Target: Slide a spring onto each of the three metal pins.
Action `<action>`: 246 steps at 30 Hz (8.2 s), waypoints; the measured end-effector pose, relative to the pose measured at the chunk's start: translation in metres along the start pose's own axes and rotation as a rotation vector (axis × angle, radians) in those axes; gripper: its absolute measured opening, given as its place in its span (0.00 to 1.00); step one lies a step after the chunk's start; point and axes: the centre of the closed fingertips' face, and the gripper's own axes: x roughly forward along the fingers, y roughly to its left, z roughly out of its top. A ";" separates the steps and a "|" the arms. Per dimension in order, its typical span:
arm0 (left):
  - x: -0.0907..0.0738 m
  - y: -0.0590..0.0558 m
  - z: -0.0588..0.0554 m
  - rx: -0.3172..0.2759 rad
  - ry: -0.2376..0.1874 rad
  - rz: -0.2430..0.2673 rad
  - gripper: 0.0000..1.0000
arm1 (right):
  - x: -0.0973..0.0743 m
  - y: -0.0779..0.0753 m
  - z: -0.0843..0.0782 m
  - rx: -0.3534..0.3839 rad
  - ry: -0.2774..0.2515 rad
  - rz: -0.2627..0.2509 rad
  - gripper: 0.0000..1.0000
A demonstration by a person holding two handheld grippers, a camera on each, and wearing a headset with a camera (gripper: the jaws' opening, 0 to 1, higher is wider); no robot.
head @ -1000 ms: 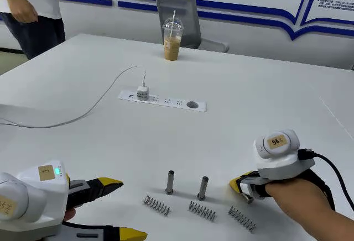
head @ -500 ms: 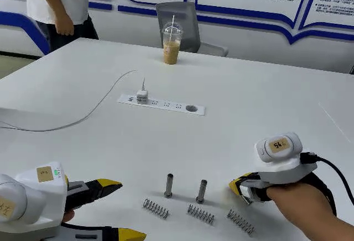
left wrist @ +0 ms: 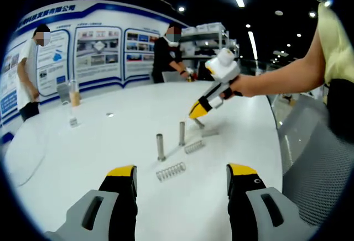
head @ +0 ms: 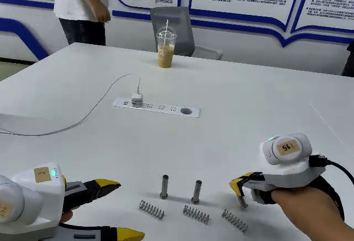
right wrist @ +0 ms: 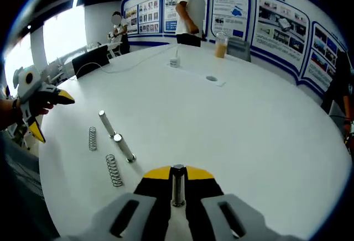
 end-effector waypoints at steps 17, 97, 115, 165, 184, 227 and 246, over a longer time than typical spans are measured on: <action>-0.002 -0.005 0.006 0.012 -0.005 0.001 0.67 | -0.012 0.010 0.002 0.007 -0.028 0.011 0.09; 0.002 -0.011 0.002 0.013 0.011 -0.014 0.66 | 0.001 0.046 -0.043 -0.161 0.153 0.146 0.14; 0.002 -0.009 -0.003 -0.003 0.016 -0.013 0.66 | 0.009 0.047 -0.044 -0.180 0.186 0.163 0.13; 0.002 -0.015 0.003 0.023 0.011 -0.023 0.65 | -0.025 0.044 -0.028 -0.146 0.089 0.137 0.12; 0.003 -0.018 0.004 0.029 0.011 -0.027 0.65 | -0.034 0.041 -0.029 -0.121 0.073 0.129 0.12; 0.000 -0.019 0.005 0.031 0.008 -0.017 0.65 | -0.071 0.038 0.016 -0.072 -0.109 0.117 0.12; 0.001 -0.018 0.005 0.028 0.010 -0.015 0.64 | -0.074 0.030 0.042 -0.067 -0.200 0.087 0.12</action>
